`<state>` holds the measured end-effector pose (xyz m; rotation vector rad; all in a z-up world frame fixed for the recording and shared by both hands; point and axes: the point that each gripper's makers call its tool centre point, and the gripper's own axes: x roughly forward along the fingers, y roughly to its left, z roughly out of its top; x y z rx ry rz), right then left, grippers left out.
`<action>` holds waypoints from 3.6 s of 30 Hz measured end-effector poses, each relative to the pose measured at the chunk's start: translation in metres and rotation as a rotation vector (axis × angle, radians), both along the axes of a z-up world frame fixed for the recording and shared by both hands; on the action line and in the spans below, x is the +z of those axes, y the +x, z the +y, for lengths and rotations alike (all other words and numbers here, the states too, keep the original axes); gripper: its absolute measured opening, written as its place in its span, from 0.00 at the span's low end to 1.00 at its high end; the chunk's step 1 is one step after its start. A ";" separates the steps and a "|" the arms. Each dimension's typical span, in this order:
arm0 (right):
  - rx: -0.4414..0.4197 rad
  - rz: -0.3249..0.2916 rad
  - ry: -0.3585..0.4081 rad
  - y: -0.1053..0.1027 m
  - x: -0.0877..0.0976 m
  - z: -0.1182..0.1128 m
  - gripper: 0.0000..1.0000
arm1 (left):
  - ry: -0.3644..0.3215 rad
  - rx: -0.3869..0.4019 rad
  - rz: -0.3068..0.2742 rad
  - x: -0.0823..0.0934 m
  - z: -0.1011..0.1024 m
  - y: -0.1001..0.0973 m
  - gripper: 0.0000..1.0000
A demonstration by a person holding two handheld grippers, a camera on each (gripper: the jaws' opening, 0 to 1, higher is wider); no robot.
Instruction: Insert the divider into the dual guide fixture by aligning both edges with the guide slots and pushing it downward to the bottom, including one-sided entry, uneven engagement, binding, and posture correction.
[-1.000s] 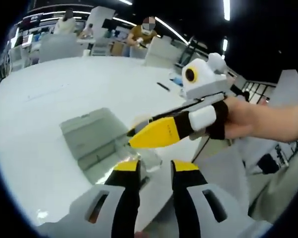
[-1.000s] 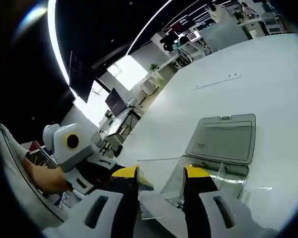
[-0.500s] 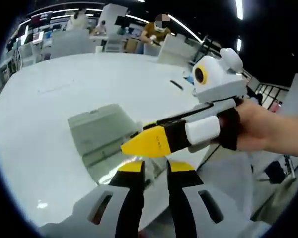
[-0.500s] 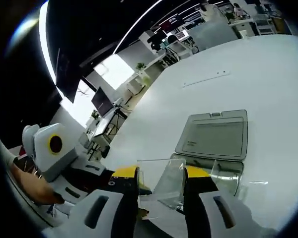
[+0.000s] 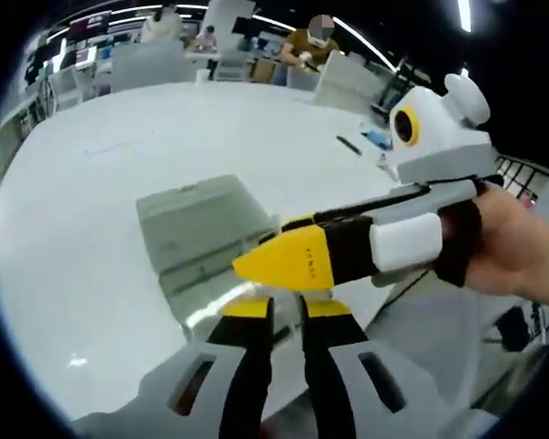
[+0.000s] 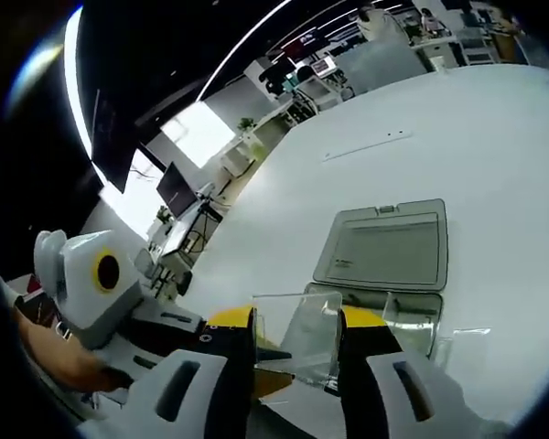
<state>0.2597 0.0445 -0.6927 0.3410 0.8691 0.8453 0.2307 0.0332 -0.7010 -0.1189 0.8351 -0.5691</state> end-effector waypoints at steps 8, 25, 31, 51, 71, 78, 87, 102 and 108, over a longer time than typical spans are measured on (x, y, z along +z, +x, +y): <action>-0.013 0.005 -0.008 0.000 -0.003 0.001 0.31 | 0.019 0.028 0.015 -0.006 0.000 0.003 0.05; -0.042 0.024 -0.025 -0.002 -0.006 0.004 0.30 | 0.033 0.047 0.037 -0.014 0.004 0.001 0.04; -0.034 0.032 -0.030 -0.003 -0.007 0.005 0.31 | 0.038 0.033 0.040 -0.015 0.003 0.001 0.03; -0.017 0.012 0.010 0.002 0.003 -0.004 0.35 | -0.050 -0.002 0.117 -0.012 0.003 0.002 0.02; -0.036 -0.105 0.091 0.000 0.026 -0.028 0.29 | -0.095 0.009 0.238 -0.007 0.030 0.004 0.02; -0.004 -0.145 0.081 -0.017 0.021 -0.033 0.27 | -0.076 -0.020 0.319 -0.010 0.033 0.001 0.02; 0.046 -0.202 0.068 -0.035 0.021 -0.031 0.27 | -0.055 0.015 0.438 -0.017 0.042 0.005 0.02; 0.130 -0.277 0.047 -0.056 0.020 -0.027 0.27 | -0.073 0.104 0.597 -0.030 0.041 0.014 0.02; 0.170 -0.309 0.038 -0.063 0.020 -0.026 0.30 | -0.055 0.112 0.614 -0.033 0.041 0.018 0.02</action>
